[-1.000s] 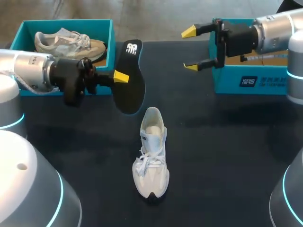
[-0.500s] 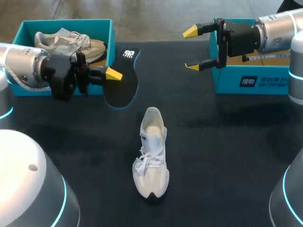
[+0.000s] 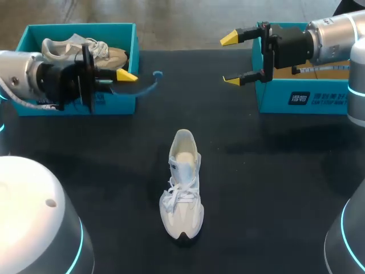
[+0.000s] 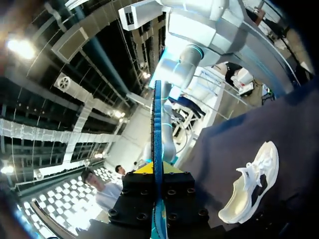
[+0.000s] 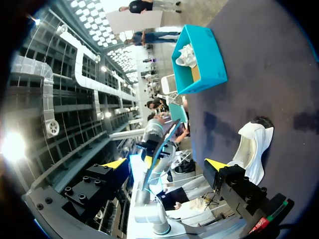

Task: Take the shoe out of the shoebox, open the shoe tongue, remove and reinsert the insole, then place the shoe into the shoebox

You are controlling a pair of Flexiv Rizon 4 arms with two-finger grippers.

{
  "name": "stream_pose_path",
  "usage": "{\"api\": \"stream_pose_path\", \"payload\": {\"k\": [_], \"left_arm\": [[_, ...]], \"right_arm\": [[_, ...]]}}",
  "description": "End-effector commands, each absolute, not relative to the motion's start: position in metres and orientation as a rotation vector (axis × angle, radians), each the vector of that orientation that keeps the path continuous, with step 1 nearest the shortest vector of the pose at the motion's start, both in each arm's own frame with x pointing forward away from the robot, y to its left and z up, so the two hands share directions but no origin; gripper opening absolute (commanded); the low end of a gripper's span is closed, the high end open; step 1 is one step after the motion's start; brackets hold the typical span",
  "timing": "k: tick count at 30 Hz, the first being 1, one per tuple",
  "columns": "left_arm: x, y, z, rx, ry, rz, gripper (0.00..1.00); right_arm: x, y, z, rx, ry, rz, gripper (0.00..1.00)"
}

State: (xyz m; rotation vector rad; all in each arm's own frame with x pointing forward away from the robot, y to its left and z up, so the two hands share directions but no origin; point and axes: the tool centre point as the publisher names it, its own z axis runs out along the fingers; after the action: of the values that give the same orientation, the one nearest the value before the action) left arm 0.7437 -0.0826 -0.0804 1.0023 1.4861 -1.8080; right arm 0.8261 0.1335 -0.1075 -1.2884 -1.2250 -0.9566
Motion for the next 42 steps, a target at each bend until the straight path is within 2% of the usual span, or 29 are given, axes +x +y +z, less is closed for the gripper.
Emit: {"api": "stream_pose_path", "payload": {"k": [1,9,27,35,42], "left_arm": [[0.752,-0.079,-0.079,0.800,1.630,-2.044,0.00],[0.757,-0.072,-0.082,0.374,1.723,-2.392,0.00],[0.759,-0.071,-0.081,0.402,1.745,-2.382,0.00],[0.768,-0.072,-0.065,-0.846,1.880,-2.654,0.00],[0.759,-0.072,-0.047,-1.312,2.052,-2.662,0.00]], "right_arm": [[0.825,0.134,-0.107,-1.293,-1.227,-0.956,1.00],[0.825,0.134,-0.107,-1.293,-1.227,-0.956,1.00],[0.825,0.134,-0.107,-1.293,-1.227,-0.956,1.00],[0.825,0.134,-0.107,-1.293,-1.227,-0.956,1.00],[0.825,0.134,-0.107,-1.293,-1.227,-0.956,1.00]]}}
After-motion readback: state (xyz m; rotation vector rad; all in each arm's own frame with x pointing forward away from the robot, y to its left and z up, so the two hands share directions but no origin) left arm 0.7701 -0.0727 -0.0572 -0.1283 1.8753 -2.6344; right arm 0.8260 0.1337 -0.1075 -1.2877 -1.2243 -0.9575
